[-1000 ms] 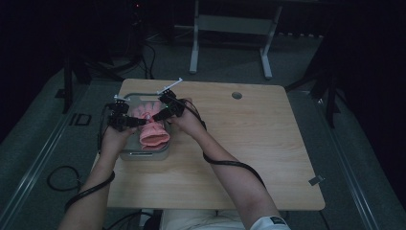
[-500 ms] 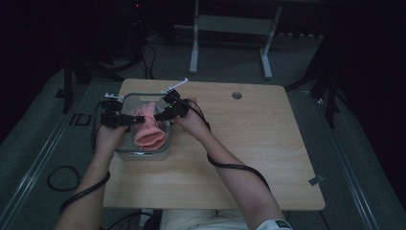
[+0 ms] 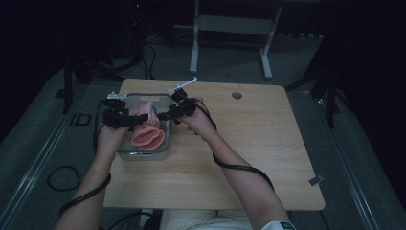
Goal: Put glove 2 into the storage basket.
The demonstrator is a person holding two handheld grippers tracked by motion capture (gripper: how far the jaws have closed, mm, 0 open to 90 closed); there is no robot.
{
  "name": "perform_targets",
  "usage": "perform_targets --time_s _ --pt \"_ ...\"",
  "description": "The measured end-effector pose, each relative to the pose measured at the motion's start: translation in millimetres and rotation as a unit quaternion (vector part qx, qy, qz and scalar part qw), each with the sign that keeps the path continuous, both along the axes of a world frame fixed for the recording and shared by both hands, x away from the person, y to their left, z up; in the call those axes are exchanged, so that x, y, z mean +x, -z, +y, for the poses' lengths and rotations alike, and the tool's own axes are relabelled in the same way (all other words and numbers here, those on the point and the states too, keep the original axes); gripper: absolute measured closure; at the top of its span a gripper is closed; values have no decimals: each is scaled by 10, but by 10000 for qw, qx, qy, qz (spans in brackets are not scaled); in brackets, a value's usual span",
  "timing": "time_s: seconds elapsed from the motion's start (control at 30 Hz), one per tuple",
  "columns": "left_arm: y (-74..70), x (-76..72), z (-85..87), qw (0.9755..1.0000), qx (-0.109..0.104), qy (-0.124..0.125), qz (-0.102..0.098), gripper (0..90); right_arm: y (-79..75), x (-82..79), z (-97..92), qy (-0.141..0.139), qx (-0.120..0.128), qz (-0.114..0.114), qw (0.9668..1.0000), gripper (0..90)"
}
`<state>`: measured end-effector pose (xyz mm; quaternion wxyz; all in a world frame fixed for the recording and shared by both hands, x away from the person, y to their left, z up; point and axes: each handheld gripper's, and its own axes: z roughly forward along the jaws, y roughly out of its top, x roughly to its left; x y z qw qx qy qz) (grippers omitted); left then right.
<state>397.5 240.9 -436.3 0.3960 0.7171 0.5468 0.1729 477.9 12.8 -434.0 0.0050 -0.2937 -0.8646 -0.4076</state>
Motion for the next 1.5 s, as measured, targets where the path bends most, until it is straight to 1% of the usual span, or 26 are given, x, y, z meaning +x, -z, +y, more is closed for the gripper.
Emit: perform_targets --time_s 0.1,0.13,0.17,0.27,0.33,0.47,0.57,0.63,0.7,0.73,0.77,0.8,0.87,0.93,1.03,1.17,1.23,1.27,1.3,1.37,1.4,1.47,1.5 --pt "-23 -40 -60 9999 6 69 -102 136 5 -11 -30 26 10 -91 10000 251" --pt "-33 -57 -85 9999 19 113 -128 137 9 -18 -44 -4 6 -111 9999 227" --pt "-43 -77 -114 9997 52 153 -170 136 16 -22 -55 -25 36 -114 9999 213" --pt "-72 -132 -204 9991 202 259 -268 137 25 -38 -100 -15 29 -179 9998 210" --pt "-85 -165 -254 9986 258 333 -326 137 28 -44 -140 -6 46 -185 9998 206" --pt "-112 -239 -343 9977 194 512 -407 136 30 -57 -238 20 80 -237 9997 200" --pt "-130 -310 -443 9962 187 686 -500 137 40 -88 -344 27 38 -344 9994 200" --pt "-134 -358 -535 9946 195 855 -561 137 52 -108 -413 29 37 -334 9994 197" --pt "-129 -406 -639 9929 189 1011 -603 136 65 -135 -476 29 8 -374 9993 196" --pt "-125 -422 -675 9922 195 1057 -631 136 74 -153 -516 31 17 -390 9992 195" --pt "-125 -422 -675 9922 195 1057 -631 136 74 -153 -516 31 17 -390 9992 195" --pt "-111 -463 -774 9904 244 1195 -656 136 79 -164 -540 32 23 -404 9992 194" --pt "-93 -502 -874 9886 220 1316 -703 137 106 -214 -635 60 16 -457 9989 190" --pt "-76 -517 -975 9862 283 1491 -666 136 131 -249 -701 26 21 -445 9990 184" --pt "-59 -560 -1124 9825 263 1710 -687 136 183 -319 -808 9 5 -482 9988 170" --pt "-31 -628 -1322 9767 284 2000 -723 136 235 -405 -965 33 5 -506 9987 168" --pt "-13 -659 -1404 9738 332 2121 -753 136 248 -439 -1042 53 5 -512 9987 169" --pt "2 -675 -1441 9728 313 2162 -768 136 254 -455 -1076 48 2 -507 9987 169" --pt "17 -687 -1472 9719 344 2204 -757 136 261 -471 -1109 48 3 -524 9986 169" --pt "53 -712 -1537 9694 345 2305 -770 136 277 -507 -1169 65 -8 -513 9987 169" --pt "71 -724 -1569 9687 326 2341 -755 136 290 -520 -1197 45 -1 -532 9986 169" --pt "105 -753 -1628 9660 345 2445 -769 136 321 -550 -1241 54 -42 -528 9986 169" --pt "127 -767 -1658 9653 333 2477 -756 136 340 -564 -1261 50 -56 -514 9987 169"
